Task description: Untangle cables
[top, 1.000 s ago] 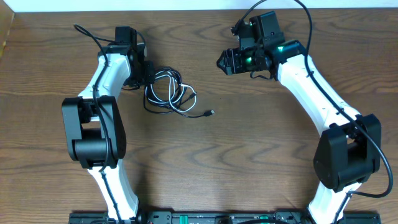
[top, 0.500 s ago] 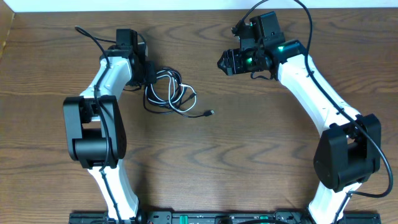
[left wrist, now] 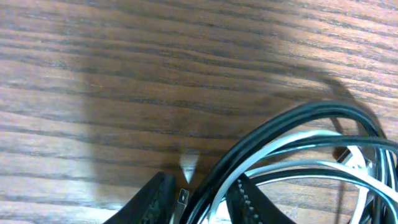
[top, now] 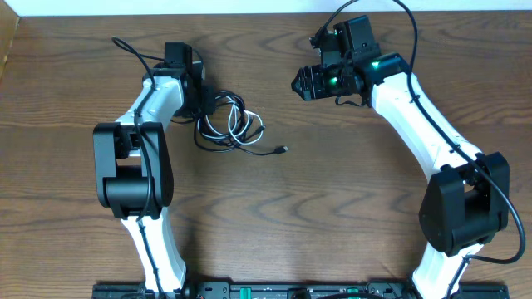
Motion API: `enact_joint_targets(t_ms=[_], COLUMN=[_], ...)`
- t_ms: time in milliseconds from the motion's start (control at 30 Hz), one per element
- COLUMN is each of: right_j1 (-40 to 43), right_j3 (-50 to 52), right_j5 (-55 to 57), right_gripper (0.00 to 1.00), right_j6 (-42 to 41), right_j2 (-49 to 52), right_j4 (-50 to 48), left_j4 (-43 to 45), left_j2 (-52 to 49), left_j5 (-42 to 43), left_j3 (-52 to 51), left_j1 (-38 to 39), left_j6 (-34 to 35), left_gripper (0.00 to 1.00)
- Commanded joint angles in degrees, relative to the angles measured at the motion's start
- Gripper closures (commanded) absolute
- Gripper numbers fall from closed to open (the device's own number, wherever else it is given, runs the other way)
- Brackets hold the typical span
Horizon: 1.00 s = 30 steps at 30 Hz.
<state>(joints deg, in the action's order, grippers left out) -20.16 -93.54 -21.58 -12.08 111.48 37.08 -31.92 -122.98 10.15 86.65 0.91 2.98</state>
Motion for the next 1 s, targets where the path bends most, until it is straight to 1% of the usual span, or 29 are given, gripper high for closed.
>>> enact_joint_targets(t_ms=[0,33,100,133,167,200,367,500,700,767,900,967], right_j1=[0.2,0.2,0.2,0.2,0.2,0.2,0.2,0.2,0.2,0.2,0.2,-0.1], right_j3=[-0.5,-0.5,-0.5,-0.5,-0.5,-0.5,-0.5,-0.5,-0.5,-0.5,-0.6,-0.6], right_j5=[0.5,0.5,0.5,0.5,0.4,0.4,-0.1,-2.1,-9.0,-13.8,-23.0,-26.2], right_gripper=[0.34,0.34,0.34,0.34,0.34,0.34,0.34,0.35,0.35,0.35,0.35,0.35], right_j6=[1.0,1.0,1.0,1.0,1.0,1.0,1.0,1.0,1.3,3.4,8.2,10.8], right_j2=[-0.2,-0.2,-0.2,-0.2,-0.2,-0.2,-0.2,-0.2,-0.2,-0.3,-0.6,-1.2], right_j4=[0.0,0.0,0.1,0.2,0.2,0.2,0.1,-0.4,-2.4,-3.3,-4.4,-4.6], left_j4=[-1.2,-1.4,-1.8,-1.9,-1.9,-1.8,-2.5,-2.4,-2.4,-2.4,-2.4,-2.8], left_j2=[-1.3,-1.3,-1.3,-1.3,-1.3,-1.3,1.4,7.9,18.3,21.2,24.7,25.0], left_j5=[-0.1,-0.1,-0.1,-0.1,-0.1,-0.1,-0.1,2.8,6.6,7.6,7.1,4.2], left_j3=[-0.3,-0.3,-0.3,-0.3,-0.3,-0.3,1.2,1.6,1.6,1.6,1.6,1.6], left_j1=[2.1,2.8,4.4,5.2,5.9,6.6,8.6,8.7,8.7,8.7,8.7,8.7], left_j6=[0.7,0.7,0.7,0.7,0.7,0.7,1.9,2.5,7.8,9.2,13.5,18.3], left_gripper=[0.72,0.73,0.78,0.82,0.9,0.92,0.93,0.93,0.93,0.93,0.93,0.93])
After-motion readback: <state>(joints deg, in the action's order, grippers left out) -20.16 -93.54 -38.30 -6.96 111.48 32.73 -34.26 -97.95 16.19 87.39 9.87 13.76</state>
